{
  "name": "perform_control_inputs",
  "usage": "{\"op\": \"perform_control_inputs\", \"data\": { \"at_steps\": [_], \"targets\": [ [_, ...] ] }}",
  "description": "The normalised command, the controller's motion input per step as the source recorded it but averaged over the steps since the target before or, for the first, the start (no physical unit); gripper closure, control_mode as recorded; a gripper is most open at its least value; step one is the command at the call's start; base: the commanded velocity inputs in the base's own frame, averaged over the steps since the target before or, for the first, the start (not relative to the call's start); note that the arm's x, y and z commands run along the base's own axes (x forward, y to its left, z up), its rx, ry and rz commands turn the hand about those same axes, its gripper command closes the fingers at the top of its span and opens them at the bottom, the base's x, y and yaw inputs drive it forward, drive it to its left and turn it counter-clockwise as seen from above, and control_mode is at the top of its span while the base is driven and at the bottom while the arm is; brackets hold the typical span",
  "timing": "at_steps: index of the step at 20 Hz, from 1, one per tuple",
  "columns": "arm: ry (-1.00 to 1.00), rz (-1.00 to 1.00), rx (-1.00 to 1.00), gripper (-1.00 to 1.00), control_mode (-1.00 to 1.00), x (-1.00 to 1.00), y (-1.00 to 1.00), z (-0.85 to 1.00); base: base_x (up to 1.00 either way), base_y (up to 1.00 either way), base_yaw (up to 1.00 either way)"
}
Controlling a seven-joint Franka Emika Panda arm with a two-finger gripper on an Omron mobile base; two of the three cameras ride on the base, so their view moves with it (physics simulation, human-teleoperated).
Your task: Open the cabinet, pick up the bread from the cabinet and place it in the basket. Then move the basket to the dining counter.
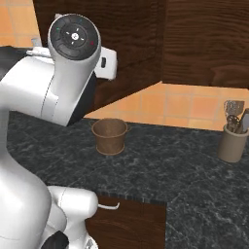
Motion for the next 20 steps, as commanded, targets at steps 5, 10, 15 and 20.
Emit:
{"op": "perform_control_inputs", "data": {
  "at_steps": [5,10,15,20],
  "targets": [
    [0.01,-0.03,0.00,-1.00,-1.00,-0.44,-0.03,0.00,0.00,0.00,0.00],
    [-0.03,-0.26,-0.10,-1.00,-1.00,-1.00,0.08,0.00,0.00,0.00,0.00],
    [0.00,-0.38,-0.29,-1.00,-1.00,-0.74,0.50,0.02,0.00,0.00,0.00],
    [0.11,-0.35,-0.48,-1.00,-1.00,-0.02,0.75,0.00,0.00,0.00,0.00]
  ]
}}
